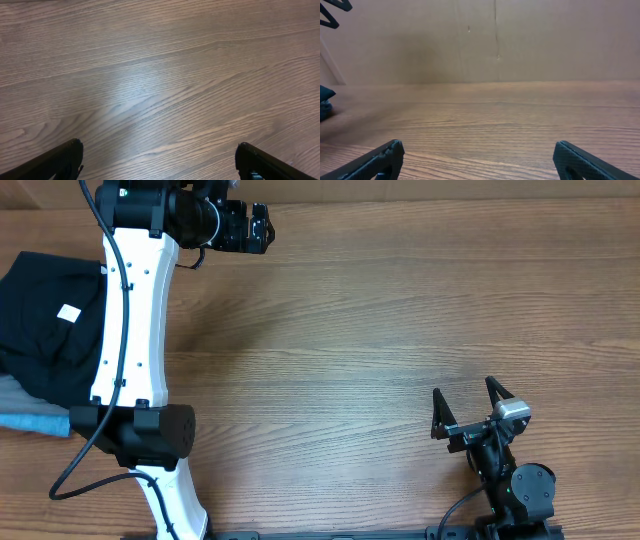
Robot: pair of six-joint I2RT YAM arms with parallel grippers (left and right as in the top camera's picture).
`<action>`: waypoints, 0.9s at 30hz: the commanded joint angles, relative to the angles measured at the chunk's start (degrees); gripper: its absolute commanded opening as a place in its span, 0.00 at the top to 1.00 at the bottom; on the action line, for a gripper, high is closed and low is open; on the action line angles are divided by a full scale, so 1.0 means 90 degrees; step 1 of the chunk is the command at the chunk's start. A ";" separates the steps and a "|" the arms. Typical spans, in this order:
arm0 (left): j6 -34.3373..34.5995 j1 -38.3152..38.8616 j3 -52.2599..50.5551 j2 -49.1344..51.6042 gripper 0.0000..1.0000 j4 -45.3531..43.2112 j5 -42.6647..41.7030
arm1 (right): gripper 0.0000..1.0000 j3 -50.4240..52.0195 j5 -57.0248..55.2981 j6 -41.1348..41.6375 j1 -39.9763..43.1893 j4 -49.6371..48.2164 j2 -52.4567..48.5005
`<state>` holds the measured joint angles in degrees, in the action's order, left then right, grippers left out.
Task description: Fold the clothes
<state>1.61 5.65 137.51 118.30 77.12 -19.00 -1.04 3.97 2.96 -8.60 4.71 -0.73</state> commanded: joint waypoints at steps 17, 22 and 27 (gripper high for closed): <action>0.0109 0.0046 0.0036 -0.0775 0.00 0.0053 0.0017 | 0.00 0.0066 -0.0104 0.0010 0.0049 -0.0022 0.0056; 0.0112 0.0044 0.0036 -0.2436 0.00 0.0068 0.0015 | 0.00 0.0066 -0.0104 0.0010 0.0049 -0.0022 0.0056; 0.0107 0.0041 0.0036 -0.4376 0.00 0.0148 0.0180 | 0.00 0.0066 -0.0104 0.0010 0.0049 -0.0022 0.0056</action>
<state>1.61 5.65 137.38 86.28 77.62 -18.52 -1.04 3.60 2.98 -8.60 4.69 -0.73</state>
